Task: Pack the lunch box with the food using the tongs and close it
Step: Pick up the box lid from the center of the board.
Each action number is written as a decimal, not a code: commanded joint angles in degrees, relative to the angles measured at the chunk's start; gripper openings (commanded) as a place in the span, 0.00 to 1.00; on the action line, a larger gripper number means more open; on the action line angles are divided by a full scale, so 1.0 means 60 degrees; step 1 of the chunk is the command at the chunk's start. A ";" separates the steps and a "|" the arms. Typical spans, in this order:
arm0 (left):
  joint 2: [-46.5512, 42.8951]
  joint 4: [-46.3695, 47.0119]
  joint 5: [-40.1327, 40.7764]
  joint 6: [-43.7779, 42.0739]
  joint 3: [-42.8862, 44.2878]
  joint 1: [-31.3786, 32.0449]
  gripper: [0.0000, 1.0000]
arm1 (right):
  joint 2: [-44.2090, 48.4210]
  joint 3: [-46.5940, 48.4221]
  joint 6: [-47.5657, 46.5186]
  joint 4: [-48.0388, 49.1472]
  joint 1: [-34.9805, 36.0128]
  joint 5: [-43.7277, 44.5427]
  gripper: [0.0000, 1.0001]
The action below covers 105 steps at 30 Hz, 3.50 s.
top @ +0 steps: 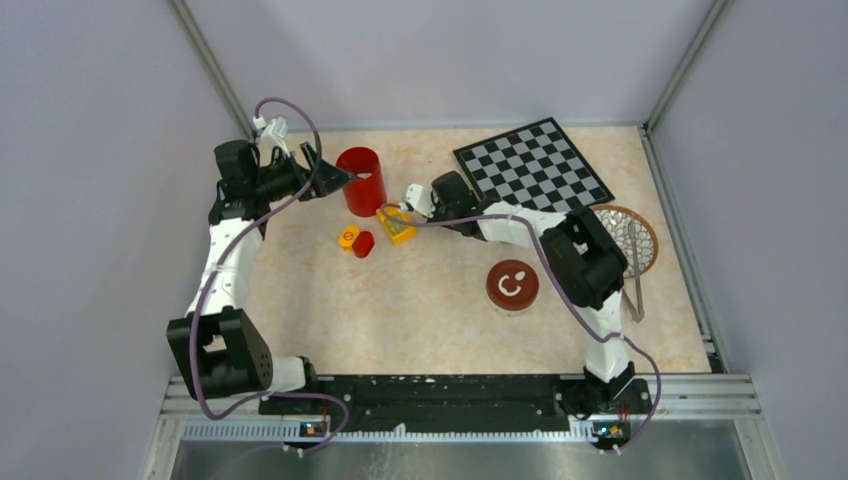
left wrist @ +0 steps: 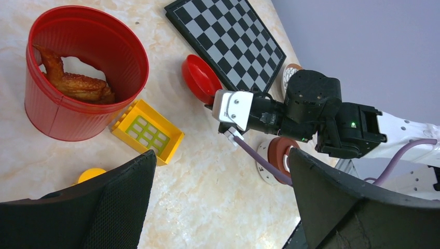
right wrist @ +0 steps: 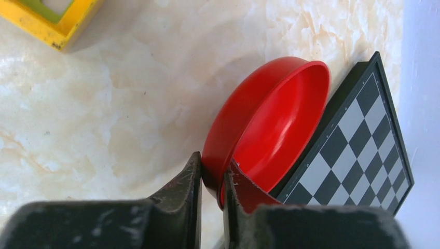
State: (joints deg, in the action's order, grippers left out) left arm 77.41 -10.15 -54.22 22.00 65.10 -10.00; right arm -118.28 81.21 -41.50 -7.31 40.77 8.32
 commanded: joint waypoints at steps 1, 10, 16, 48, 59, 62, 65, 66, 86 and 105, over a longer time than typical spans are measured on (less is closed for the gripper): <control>-0.0266 0.0509 -0.0321 0.0127 -0.0021 -0.0062 0.99 | 0.0042 0.0542 0.0279 0.0053 0.0104 -0.0167 0.00; -0.0382 0.0549 -0.0481 0.0159 0.0108 -0.0062 0.99 | 0.1482 0.0988 0.2034 -0.0824 -0.0438 -0.1733 0.00; -0.0355 0.0993 -0.0927 0.1070 0.0520 -0.0062 0.99 | 0.2961 0.1390 0.5018 -0.0623 -0.1383 -0.4873 0.00; -0.0971 0.4901 0.1001 0.4361 -0.0190 0.2573 0.69 | 0.3996 0.1298 1.2944 0.3429 -0.0500 -0.7949 0.00; -0.1020 0.4590 0.1324 0.4286 -0.0557 0.2845 0.48 | 0.4001 0.1314 1.3234 0.3543 -0.0330 -0.7883 0.00; -0.1074 0.4562 0.1363 0.4318 -0.0664 0.2941 0.47 | 0.3929 0.1348 1.3439 0.3560 -0.0342 -0.7780 0.00; -0.1103 0.4396 0.1529 0.4247 -0.0763 0.3116 0.46 | 0.3857 0.1426 1.3566 0.3513 -0.0365 -0.7676 0.00; -0.1082 0.4317 0.1566 0.4200 -0.0762 0.3152 0.45 | 0.3831 0.1453 1.3623 0.3494 -0.0365 -0.7614 0.00; -0.0304 0.0624 0.3278 0.0053 0.1746 0.3019 0.00 | 0.4676 -0.0055 1.2997 0.3204 -0.1813 -0.7797 0.65; 0.4032 -0.4667 0.5792 -0.4162 0.7754 0.2572 0.00 | 0.7855 -0.2800 0.7720 -0.0610 -0.2606 -0.6018 0.65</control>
State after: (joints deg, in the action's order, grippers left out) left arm 97.10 -31.11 -21.76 1.87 104.64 6.17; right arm -73.23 65.93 10.37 -8.23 25.61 -30.85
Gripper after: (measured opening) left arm 0.042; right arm 0.660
